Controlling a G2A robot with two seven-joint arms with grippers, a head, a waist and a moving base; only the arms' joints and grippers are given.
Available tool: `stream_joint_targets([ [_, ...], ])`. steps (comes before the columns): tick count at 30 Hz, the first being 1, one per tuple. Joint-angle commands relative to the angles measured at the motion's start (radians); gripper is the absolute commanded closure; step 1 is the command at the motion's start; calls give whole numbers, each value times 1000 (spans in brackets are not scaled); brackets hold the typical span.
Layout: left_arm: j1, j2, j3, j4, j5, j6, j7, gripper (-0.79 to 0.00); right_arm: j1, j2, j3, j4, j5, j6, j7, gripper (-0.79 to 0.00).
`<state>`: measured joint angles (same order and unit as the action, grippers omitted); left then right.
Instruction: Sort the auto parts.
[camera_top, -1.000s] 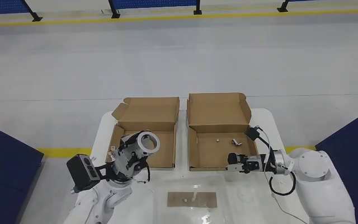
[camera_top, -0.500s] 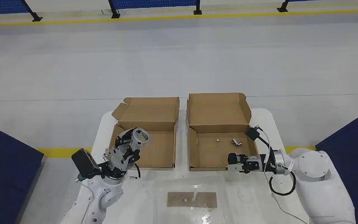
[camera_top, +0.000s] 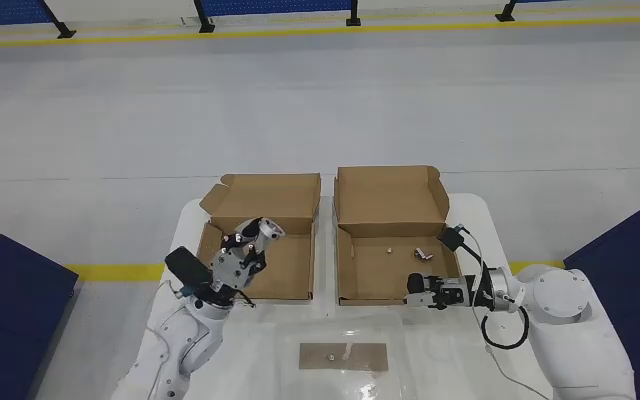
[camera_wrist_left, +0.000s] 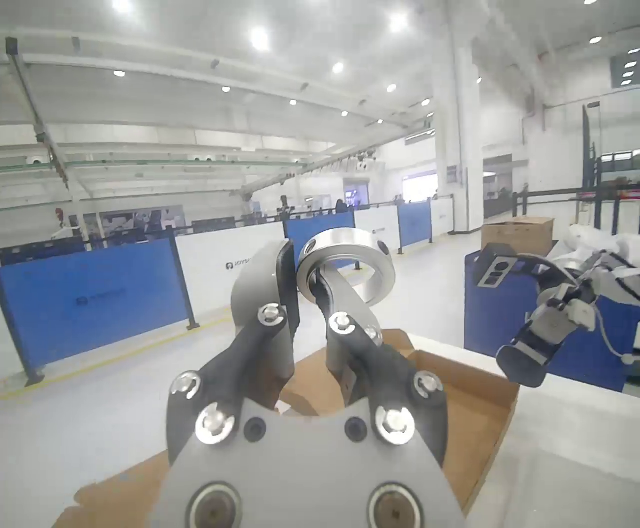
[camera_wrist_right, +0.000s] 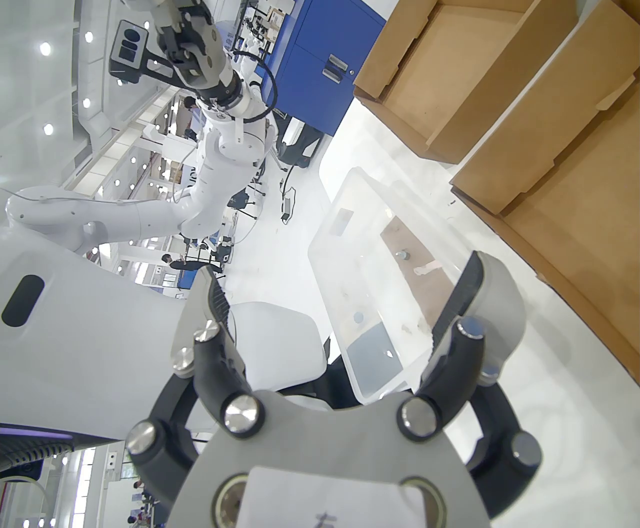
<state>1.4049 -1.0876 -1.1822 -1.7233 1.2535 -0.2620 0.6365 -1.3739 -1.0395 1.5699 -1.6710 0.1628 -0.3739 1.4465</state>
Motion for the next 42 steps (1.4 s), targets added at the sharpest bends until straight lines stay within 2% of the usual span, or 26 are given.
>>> stream_joint_targets([
  [1, -1, -3, 2, 2, 9, 31, -41, 0, 0, 0, 0, 0, 0, 0, 0, -785],
  [7, -13, -13, 13, -1, 26, 90, -132, 0, 0, 0, 0, 0, 0, 0, 0, -785],
  [23, -13, -13, 13, -1, 26, 90, -132, 0, 0, 0, 0, 0, 0, 0, 0, -785],
  [26, -14, -15, 24, -15, 58, 95, -199, 0, 0, 0, 0, 0, 0, 0, 0, -785],
  [31, -27, -21, 45, -28, 170, 187, -346, 0, 0, 0, 0, 0, 0, 0, 0, -785],
  [35, -35, -27, 54, -25, 200, 222, -443, 0, 0, 0, 0, 0, 0, 0, 0, -785],
  [42, -40, -28, 57, -31, 214, 218, -456, 0, 0, 0, 0, 0, 0, 0, 0, -785],
])
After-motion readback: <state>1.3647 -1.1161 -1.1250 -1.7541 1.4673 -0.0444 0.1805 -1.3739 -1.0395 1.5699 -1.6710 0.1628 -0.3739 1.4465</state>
